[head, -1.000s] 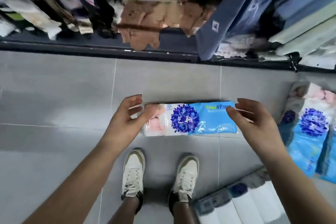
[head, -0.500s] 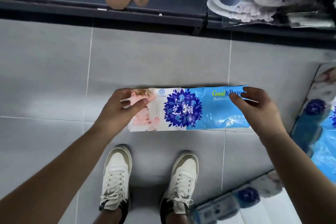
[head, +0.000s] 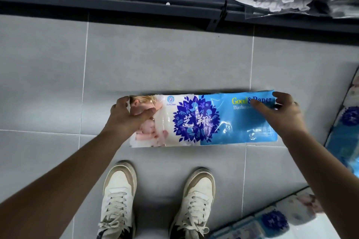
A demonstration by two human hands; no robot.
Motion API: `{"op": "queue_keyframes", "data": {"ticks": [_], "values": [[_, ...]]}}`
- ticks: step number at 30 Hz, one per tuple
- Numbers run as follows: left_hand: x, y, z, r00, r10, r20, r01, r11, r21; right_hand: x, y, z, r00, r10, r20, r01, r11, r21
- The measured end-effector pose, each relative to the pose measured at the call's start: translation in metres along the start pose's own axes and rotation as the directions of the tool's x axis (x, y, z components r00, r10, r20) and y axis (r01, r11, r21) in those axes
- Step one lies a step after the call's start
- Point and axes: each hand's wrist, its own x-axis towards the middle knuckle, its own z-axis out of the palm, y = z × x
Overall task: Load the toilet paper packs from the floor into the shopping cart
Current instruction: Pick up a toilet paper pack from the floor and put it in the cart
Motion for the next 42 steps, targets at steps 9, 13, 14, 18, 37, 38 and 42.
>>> {"op": "queue_keyframes", "data": {"ticks": [9, 13, 14, 18, 37, 38, 42], "values": [[0.018, 0.001, 0.012, 0.999, 0.003, 0.044, 0.001, 0.997, -0.081, 0.020, 0.005, 0.010, 0.982, 0.161, 0.102, -0.172, 0.979, 0.113], [0.022, -0.003, 0.016, 1.000, 0.004, -0.006, -0.005, 0.998, -0.055, 0.029, 0.014, 0.015, 0.977, 0.187, 0.107, -0.203, 0.966, 0.159], [0.021, -0.002, 0.017, 1.000, 0.008, -0.030, -0.009, 0.999, -0.051, 0.030, 0.015, 0.016, 0.977, 0.186, 0.107, -0.202, 0.964, 0.171], [0.019, 0.001, 0.018, 0.996, 0.018, -0.085, -0.021, 0.999, -0.037, 0.031, 0.012, 0.016, 0.978, 0.177, 0.107, -0.195, 0.962, 0.192], [0.017, 0.062, -0.038, 0.924, 0.219, -0.313, -0.308, 0.912, -0.272, 0.022, -0.055, 0.023, 0.997, -0.070, -0.020, 0.072, 0.907, 0.414], [0.019, 0.060, -0.040, 0.918, 0.245, -0.312, -0.336, 0.899, -0.280, 0.020, -0.055, 0.024, 0.997, -0.078, -0.028, 0.082, 0.906, 0.414], [0.022, 0.043, -0.045, 0.904, 0.314, -0.288, -0.386, 0.890, -0.242, 0.006, -0.047, 0.029, 0.995, -0.097, -0.026, 0.099, 0.903, 0.417]]}}
